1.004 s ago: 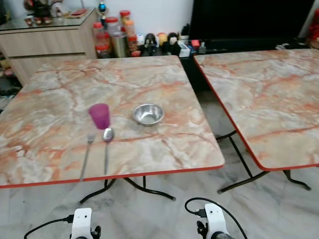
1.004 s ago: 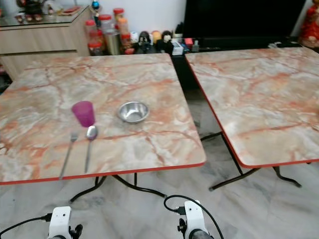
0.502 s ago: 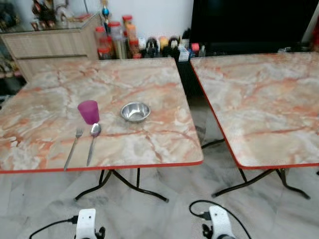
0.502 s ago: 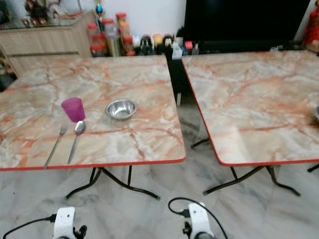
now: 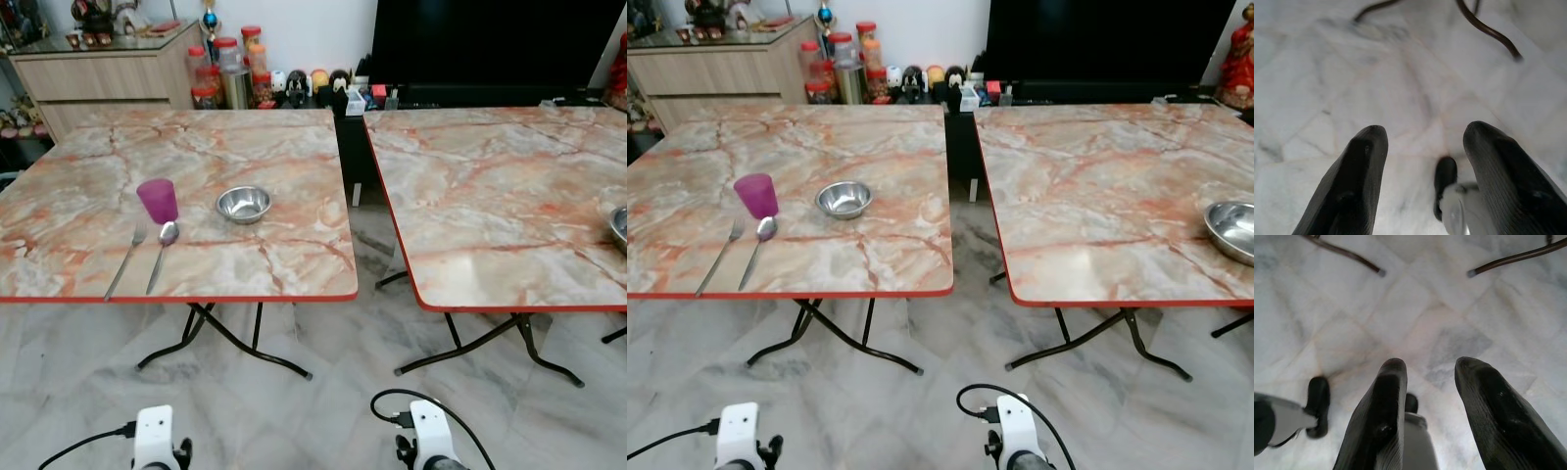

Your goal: Setting the table

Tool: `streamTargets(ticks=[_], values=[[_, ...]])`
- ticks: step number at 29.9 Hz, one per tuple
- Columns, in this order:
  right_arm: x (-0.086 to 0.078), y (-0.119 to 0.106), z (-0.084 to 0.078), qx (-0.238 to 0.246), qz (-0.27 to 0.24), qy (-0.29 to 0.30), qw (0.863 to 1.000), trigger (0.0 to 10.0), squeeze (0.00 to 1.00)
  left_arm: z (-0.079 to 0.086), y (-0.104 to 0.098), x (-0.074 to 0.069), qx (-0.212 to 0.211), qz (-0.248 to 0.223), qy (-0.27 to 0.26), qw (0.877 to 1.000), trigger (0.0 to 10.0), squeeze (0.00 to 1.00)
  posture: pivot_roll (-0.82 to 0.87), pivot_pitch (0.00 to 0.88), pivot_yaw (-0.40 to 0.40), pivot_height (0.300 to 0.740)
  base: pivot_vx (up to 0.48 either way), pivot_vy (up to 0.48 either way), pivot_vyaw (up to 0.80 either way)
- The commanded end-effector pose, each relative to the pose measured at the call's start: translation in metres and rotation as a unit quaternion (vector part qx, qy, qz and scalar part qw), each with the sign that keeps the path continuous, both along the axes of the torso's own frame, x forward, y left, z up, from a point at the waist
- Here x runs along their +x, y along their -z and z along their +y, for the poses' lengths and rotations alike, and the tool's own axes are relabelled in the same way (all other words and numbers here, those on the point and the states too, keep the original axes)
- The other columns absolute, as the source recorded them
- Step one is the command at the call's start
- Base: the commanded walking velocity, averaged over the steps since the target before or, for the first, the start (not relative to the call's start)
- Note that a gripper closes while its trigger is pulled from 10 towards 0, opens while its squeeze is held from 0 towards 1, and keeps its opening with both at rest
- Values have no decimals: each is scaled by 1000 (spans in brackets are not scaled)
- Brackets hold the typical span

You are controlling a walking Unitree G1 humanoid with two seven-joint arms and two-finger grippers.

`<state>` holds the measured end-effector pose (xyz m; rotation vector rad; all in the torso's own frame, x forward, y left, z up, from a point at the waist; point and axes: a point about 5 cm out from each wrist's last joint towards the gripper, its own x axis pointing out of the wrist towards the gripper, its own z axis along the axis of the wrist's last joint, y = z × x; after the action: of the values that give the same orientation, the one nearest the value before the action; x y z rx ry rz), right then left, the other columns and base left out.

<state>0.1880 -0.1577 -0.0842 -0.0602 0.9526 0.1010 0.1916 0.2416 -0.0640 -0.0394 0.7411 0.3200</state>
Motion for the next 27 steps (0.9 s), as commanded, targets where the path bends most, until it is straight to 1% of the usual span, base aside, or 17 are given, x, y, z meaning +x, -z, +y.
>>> streamTargets(ticks=[1,3,4,7,11,12,13,14,15,18,19,20,21,22,23,25,27], values=[[4,-2,0,-2,-5,-3,1000,10000,0,11,-11,10,13,-43,-29,999,10000,0,75,0,-22,719,0,0,0],[4,-2,0,-2,-5,-4,1000,10000,0,14,-16,13,27,-61,-36,997,10000,0,75,0,-22,719,0,0,0],[5,-2,0,-2,-6,-5,1000,10000,0,22,-24,18,48,-95,-64,992,10000,0,79,0,-23,719,0,0,0],[5,-2,0,-2,-5,-6,1000,10000,0,35,-34,18,80,-128,-117,982,10000,0,80,0,-25,719,0,0,0],[5,-3,1,-2,-5,-10,1000,10000,0,55,-47,18,104,-163,-186,963,10000,0,90,0,-34,719,0,0,0],[6,-3,2,-2,-6,-13,1000,10000,0,65,-62,25,125,-198,-204,951,10000,0,91,0,-36,719,0,0,0],[6,-3,2,-2,-6,-13,1000,10000,0,65,-62,25,125,-198,-204,951,10000,0,91,0,-36,719,0,0,0],[7,-3,2,-2,-7,-14,1000,10000,0,73,-78,33,145,-237,-211,937,10000,0,93,0,-39,719,0,0,0],[7,-4,2,-1,-7,-14,1000,10000,0,75,-83,37,150,-249,-214,933,10000,0,94,0,-41,719,0,0,0],[8,-4,2,-1,-8,-14,1000,10000,0,76,-88,39,156,-261,-219,927,10000,0,94,0,-41,719,0,0,0],[9,-4,2,-2,-9,-15,1000,10000,0,78,-102,50,164,-289,-206,920,10000,0,96,0,-41,719,0,0,0],[10,-5,3,-2,-10,-17,1000,10000,0,77,-133,74,175,-349,-177,903,10000,0,97,0,-40,719,0,0,0],[10,-5,3,-2,-10,-18,1000,10000,0,75,-144,82,177,-369,-166,897,10000,0,97,0,-39,719,0,0,0],[10,-5,3,-2,-10,-18,1000,10000,0,75,-144,82,177,-369,-166,897,10000,0,97,0,-39,719,0,0,0],[11,-5,4,-1,-11,-18,1000,10000,0,63,-161,99,174,-404,-127,889,10000,0,97,0,-36,719,0,0,0],[11,-5,4,-1,-11,-17,1000,10000,0,49,-175,113,176,-430,-83,882,10000,0,90,0,-29,719,0,0,0],[10,-5,6,2,-12,-15,1000,10000,0,24,-194,129,167,-468,-26,867,10000,0,90,0,-29,719,0,0,0]])
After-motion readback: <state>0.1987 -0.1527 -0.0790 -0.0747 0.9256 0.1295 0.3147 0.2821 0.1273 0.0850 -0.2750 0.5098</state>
